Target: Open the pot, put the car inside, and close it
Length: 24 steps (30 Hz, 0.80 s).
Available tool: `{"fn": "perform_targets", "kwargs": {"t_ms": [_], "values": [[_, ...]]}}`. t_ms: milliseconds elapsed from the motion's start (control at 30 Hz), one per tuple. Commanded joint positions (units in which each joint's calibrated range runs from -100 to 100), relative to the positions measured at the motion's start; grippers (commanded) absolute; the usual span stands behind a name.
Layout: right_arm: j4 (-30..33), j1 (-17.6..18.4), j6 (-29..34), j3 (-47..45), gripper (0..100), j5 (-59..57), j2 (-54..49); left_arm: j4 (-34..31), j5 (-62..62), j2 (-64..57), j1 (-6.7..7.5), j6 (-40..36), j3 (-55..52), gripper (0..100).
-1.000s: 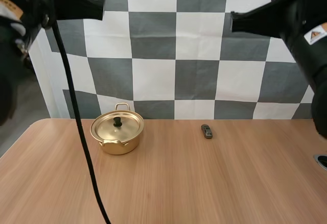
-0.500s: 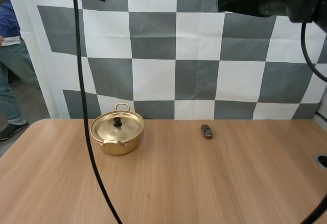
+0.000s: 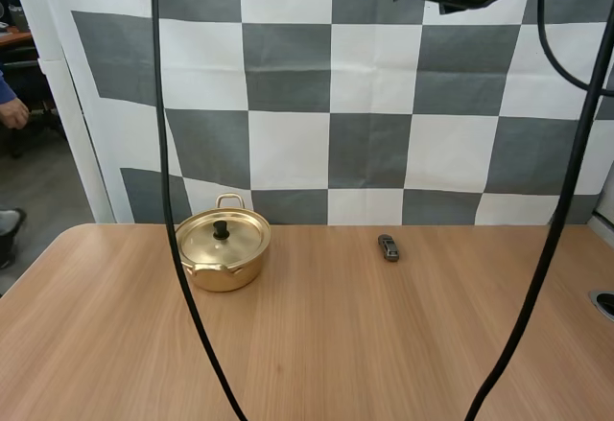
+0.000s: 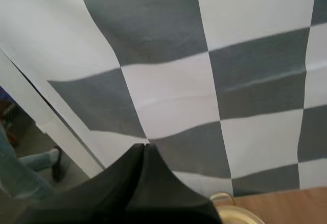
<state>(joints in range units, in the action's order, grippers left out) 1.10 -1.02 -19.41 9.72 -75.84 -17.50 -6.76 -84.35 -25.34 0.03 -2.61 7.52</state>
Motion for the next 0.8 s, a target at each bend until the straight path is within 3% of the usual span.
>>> {"fn": "perform_targets", "kwargs": {"t_ms": [0,533,633,700,767], "values": [[-0.15,-0.03,0.04,13.96,0,-24.16,0.0,0.0,-15.65,-0.07,-0.04,0.07,-9.84,0],[-0.33,-0.03,0.04,13.64,0,-24.16,0.0,1.76,-15.07,-0.52,-0.04,4.51,-24.16,2],[-0.47,-0.03,-0.3,13.64,0,-24.16,0.0,1.76,-14.7,0.27,-0.04,6.04,-24.28,24],[-1.1,-0.03,-0.85,13.64,0,-24.16,0.0,1.76,-14.94,0.88,-0.04,8.2,-24.28,48],[-1.59,-0.03,-1.57,13.64,0,-24.16,0.0,1.81,-15.65,1.65,-0.04,12.67,-24.28,83]]}}
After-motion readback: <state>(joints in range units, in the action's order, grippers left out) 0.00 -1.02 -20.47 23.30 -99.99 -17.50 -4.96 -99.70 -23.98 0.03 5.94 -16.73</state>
